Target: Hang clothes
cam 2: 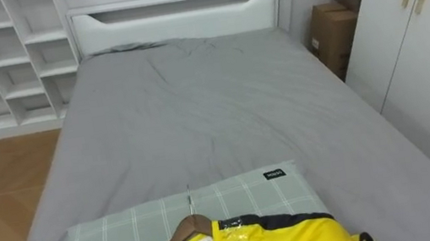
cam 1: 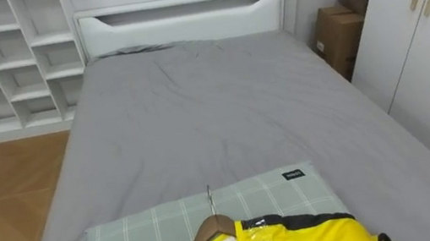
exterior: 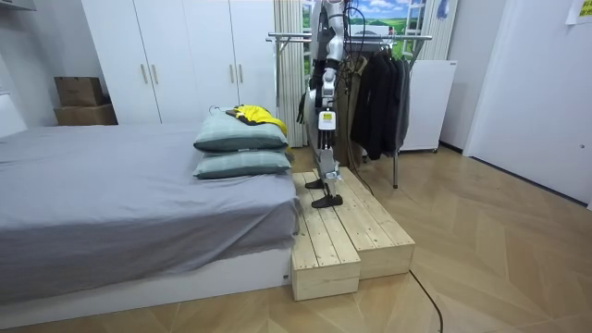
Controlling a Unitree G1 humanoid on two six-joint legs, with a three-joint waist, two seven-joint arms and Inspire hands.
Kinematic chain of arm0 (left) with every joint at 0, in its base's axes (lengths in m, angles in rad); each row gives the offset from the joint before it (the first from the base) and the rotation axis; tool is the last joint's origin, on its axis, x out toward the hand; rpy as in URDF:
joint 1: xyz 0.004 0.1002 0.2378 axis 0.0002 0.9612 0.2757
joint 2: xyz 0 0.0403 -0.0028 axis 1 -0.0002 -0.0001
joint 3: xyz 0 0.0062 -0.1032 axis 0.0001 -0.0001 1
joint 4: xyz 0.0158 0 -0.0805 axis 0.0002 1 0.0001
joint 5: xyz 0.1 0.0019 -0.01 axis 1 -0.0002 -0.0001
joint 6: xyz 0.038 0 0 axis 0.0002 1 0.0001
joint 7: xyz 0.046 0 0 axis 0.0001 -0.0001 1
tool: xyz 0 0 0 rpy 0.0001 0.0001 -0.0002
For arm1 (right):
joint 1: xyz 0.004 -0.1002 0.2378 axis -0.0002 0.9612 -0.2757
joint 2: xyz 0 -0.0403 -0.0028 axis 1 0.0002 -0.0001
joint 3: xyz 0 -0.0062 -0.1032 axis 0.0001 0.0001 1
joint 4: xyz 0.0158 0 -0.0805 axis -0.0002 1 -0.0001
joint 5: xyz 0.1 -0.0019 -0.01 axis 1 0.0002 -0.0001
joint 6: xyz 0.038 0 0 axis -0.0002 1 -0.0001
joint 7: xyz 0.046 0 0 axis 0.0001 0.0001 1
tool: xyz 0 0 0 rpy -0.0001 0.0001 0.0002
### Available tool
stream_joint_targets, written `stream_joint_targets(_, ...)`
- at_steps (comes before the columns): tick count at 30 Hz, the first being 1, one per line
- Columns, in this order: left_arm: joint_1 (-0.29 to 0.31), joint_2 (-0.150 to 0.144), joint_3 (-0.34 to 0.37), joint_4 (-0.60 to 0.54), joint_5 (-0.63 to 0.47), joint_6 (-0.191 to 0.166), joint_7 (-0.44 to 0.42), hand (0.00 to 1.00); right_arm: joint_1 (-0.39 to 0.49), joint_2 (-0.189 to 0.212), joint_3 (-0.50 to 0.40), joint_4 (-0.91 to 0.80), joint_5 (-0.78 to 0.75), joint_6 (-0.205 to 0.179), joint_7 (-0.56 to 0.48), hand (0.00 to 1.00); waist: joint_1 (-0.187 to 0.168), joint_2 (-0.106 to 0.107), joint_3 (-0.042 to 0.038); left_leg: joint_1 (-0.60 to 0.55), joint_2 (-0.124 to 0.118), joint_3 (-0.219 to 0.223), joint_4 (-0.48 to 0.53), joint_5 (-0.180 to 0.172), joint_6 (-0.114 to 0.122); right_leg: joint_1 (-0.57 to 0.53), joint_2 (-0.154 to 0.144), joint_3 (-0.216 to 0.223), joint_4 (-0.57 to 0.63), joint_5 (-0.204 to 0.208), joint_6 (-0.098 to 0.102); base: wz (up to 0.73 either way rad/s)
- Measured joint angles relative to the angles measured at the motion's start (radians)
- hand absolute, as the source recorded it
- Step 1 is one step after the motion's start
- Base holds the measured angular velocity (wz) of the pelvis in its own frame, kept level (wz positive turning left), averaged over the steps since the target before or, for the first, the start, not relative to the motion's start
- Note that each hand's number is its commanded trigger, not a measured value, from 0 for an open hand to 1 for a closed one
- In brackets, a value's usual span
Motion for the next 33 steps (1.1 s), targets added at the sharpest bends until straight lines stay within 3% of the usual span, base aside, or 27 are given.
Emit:
stream_joint_targets(6,-0.003,0.002,0.038,-0.026,0.067,-0.070,0.089,0.00,0.002,-0.003,0.006,-0.008,-0.003,-0.026,-0.014,0.00,-0.001,0.010,0.0033,0.001,0.000,0.000,0.000,0.000,0.000,0.000,0.000,0.000,0.001,0.000,0.000,0.00)
stream_joint_targets(11,-0.006,0.017,0.081,-0.071,0.114,-0.124,0.229,0.00,0.004,-0.007,0.008,-0.009,-0.006,-0.037,-0.022,0.00,-0.004,0.018,0.0038,0.004,0.000,0.000,-0.007,0.000,0.000,0.001,0.000,0.000,0.001,0.000,0.000,0.00)
stream_joint_targets(16,-0.019,0.026,0.117,-0.091,0.178,-0.141,0.341,0.00,0.000,-0.012,0.007,-0.010,-0.032,-0.039,-0.021,0.00,-0.008,0.027,0.0008,0.003,-0.002,0.000,-0.013,0.000,0.000,0.000,0.000,-0.001,0.000,0.000,0.000,0.00)
stream_joint_targets(23,-0.021,0.034,0.102,-0.165,0.269,-0.200,0.492,0.00,-0.009,-0.028,0.008,-0.014,-0.084,-0.064,-0.036,0.00,-0.033,0.035,0.0008,0.005,-0.003,0.000,-0.025,0.000,0.000,-0.001,-0.001,-0.002,-0.003,0.000,0.001,0.00)
stream_joint_targets(33,-0.053,0.036,0.020,-0.270,0.414,-0.232,0.583,0.00,-0.013,-0.036,0.010,-0.015,-0.085,-0.072,-0.043,0.00,-0.040,0.042,0.0059,0.000,-0.004,0.000,-0.026,0.000,0.000,-0.008,-0.001,0.000,-0.001,-0.001,0.001,0.00)
